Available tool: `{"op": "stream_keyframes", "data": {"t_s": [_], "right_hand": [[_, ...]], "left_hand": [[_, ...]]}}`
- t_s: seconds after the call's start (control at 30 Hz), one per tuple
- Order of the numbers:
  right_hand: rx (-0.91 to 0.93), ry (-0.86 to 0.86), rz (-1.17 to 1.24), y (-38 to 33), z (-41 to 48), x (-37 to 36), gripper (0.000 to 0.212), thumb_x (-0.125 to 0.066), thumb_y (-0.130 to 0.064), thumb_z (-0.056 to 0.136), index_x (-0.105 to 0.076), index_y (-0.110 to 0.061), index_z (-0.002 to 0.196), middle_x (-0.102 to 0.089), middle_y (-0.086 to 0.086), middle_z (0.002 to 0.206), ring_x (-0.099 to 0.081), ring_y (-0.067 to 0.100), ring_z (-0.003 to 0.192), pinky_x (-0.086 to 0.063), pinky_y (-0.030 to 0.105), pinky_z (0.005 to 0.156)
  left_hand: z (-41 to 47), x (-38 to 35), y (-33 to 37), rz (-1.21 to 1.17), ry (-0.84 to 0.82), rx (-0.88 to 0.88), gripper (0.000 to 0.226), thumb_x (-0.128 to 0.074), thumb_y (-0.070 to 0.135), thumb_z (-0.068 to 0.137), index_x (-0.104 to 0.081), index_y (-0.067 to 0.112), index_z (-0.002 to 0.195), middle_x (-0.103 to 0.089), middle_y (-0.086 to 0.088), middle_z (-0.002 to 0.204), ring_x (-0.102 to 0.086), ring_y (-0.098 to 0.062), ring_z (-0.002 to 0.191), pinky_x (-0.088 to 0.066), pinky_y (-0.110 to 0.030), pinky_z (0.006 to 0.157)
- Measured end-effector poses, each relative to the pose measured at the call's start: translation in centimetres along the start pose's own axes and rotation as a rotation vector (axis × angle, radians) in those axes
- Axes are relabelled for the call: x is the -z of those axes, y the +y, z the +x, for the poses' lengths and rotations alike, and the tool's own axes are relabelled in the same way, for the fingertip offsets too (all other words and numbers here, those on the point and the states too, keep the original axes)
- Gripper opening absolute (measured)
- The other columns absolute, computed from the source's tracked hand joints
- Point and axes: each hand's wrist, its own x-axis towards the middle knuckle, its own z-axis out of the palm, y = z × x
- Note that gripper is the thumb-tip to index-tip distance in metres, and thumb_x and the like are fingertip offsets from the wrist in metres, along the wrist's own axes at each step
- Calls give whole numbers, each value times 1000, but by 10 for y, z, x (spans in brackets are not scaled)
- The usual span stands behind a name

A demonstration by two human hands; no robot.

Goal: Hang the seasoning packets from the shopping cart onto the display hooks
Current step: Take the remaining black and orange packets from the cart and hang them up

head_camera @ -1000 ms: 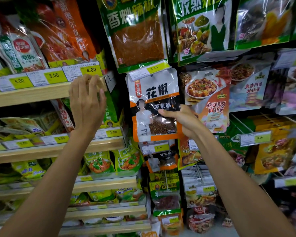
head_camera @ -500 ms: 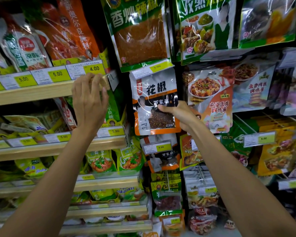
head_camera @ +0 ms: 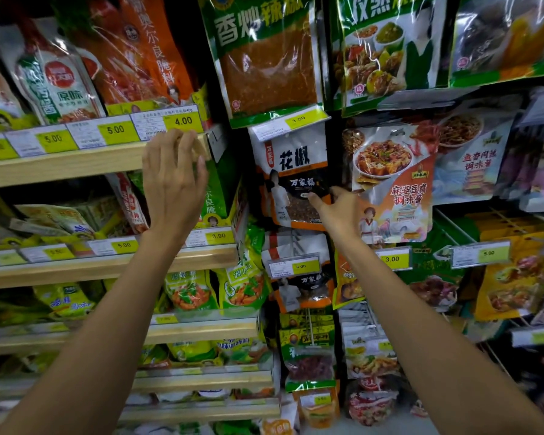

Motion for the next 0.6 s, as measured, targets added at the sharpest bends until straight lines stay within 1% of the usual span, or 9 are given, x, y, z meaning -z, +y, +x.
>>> {"op": "stream_keyframes", "data": {"t_s": [0.07, 0.13, 0.23, 0.3, 0.37, 0.43, 0.5, 0.57, 0.6], "right_hand": [[47, 80, -67, 1, -3, -2, 36, -71, -22, 87, -48, -18, 59, -38, -13, 52, -34, 0, 47, -31, 12, 43], [24, 106, -107, -4, -3, -6, 48, -70, -21, 88, -34, -26, 57, -33, -14, 53, -29, -1, 49, -30, 17, 45], [-92, 102, -141, -12, 1, -14, 45, -69, -23, 89, -35, -22, 59, -29, -11, 56, -26, 6, 51, -21, 24, 48], [-136, 78, -147, -16, -3, -15, 29, -67, -24, 91, -49, -12, 72, -38, -5, 61, -37, 15, 62, -26, 27, 58], [-139, 19, -139, -20, -12, -9, 18, -65, -22, 92, -54, -7, 90, -52, 3, 73, -48, 18, 79, -34, 27, 65], [-106, -20, -148, -22, -27, 2, 23, -62, -16, 93, -57, 0, 109, -64, 11, 95, -58, 25, 96, -45, 32, 80], [-58, -22, -179, -24, -48, 18, 37, -59, -13, 95, -52, -1, 130, -62, 14, 121, -57, 28, 115, -46, 37, 96], [-32, -54, -182, -19, -75, 41, 39, -55, -16, 98, -49, -5, 136, -60, 11, 129, -55, 25, 120, -45, 34, 99], [-34, -70, -176, -12, -90, 55, 37, -53, -18, 99, -50, -8, 135, -60, 8, 130, -55, 22, 120, -45, 27, 98]], "left_hand": [[0, 0, 1, -2, -2, 13, 32, -42, 15, 100, -55, -4, 122, -57, -26, 118, -53, -43, 112, -38, -49, 102], [0, 0, 2, -6, -14, 21, 32, -42, 15, 99, -55, -4, 122, -57, -26, 118, -52, -43, 113, -38, -49, 102], [0, 4, 2, -22, -48, 26, 33, -42, 15, 100, -54, -4, 123, -56, -26, 119, -51, -44, 114, -37, -50, 104], [2, 8, 2, -44, -80, 35, 33, -41, 15, 100, -54, -4, 124, -55, -26, 121, -50, -43, 116, -36, -50, 105], [3, 12, 4, -72, -92, 43, 34, -42, 14, 99, -53, -5, 125, -54, -27, 124, -50, -44, 118, -35, -50, 106], [1, 17, 11, -95, -67, 36, 34, -45, 10, 98, -52, -7, 127, -53, -27, 127, -49, -44, 120, -34, -49, 108], [-5, 22, 24, -129, -15, 19, 33, -46, 6, 96, -53, -7, 126, -54, -27, 128, -49, -42, 119, -35, -48, 108], [-18, 27, 47, -223, 14, 8, 31, -46, 4, 96, -55, -8, 123, -56, -26, 125, -49, -40, 117, -39, -49, 104], [-27, 29, 64, -289, 8, 11, 29, -46, 4, 96, -57, -8, 120, -57, -27, 123, -49, -39, 115, -40, -50, 101]]}}
